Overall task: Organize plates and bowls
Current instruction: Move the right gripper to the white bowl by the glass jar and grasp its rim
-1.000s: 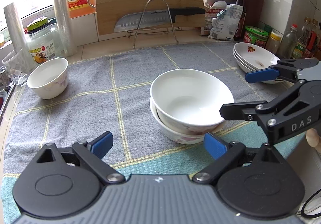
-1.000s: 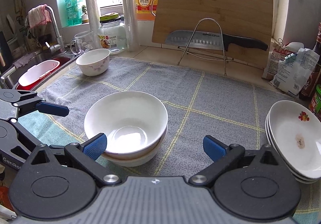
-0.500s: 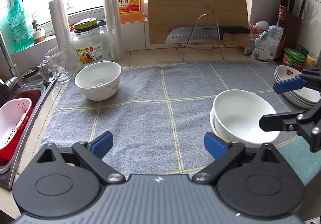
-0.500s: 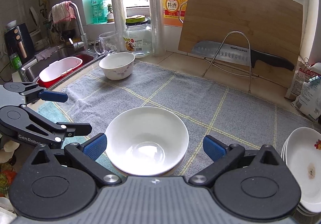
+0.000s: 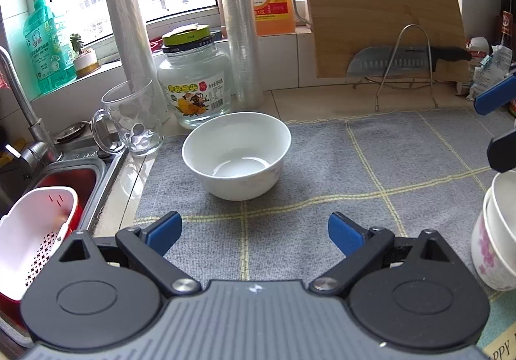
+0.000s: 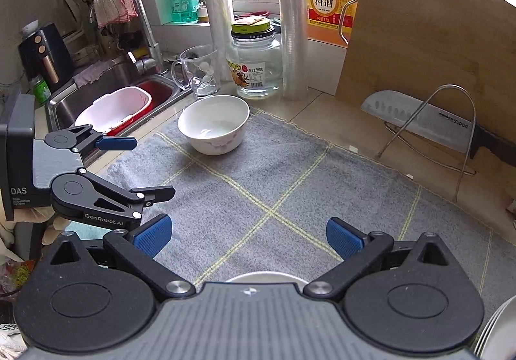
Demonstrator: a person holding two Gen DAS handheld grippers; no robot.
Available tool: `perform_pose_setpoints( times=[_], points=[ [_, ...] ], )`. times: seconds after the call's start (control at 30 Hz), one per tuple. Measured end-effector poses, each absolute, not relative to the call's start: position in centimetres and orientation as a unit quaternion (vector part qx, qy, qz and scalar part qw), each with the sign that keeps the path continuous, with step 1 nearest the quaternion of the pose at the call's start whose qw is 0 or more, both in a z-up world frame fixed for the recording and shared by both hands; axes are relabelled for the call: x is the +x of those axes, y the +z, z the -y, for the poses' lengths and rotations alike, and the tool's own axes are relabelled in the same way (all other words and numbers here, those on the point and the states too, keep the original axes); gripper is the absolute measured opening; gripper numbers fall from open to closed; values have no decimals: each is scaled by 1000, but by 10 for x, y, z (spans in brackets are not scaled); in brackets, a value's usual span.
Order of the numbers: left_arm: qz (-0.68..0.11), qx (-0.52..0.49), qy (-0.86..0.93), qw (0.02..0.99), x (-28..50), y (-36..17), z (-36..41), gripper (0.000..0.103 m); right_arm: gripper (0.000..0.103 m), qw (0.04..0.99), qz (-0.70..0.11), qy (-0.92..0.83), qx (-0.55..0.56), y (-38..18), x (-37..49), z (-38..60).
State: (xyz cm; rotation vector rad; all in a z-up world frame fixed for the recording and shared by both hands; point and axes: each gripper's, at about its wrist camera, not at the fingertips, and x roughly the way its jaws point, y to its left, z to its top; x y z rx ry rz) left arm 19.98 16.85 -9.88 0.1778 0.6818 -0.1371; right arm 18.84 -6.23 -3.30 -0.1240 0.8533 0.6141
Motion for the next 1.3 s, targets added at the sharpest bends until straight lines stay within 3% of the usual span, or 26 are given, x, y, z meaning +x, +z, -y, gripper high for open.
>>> perform_pose_setpoints(
  times=[0.77,1.13,1.3],
  points=[
    [-316,69,-65,944,265,-129,-175,97,103,810,-456,351,-111,-71,332,-79],
    [-309,69,-86,945,274,-131,-173,94,97,806,-469,348,-93,-93,369,-94],
    [-308,67,-92,945,276,-131,-175,94,89,801,-468,360,-102,-95,375,-102]
  ],
)
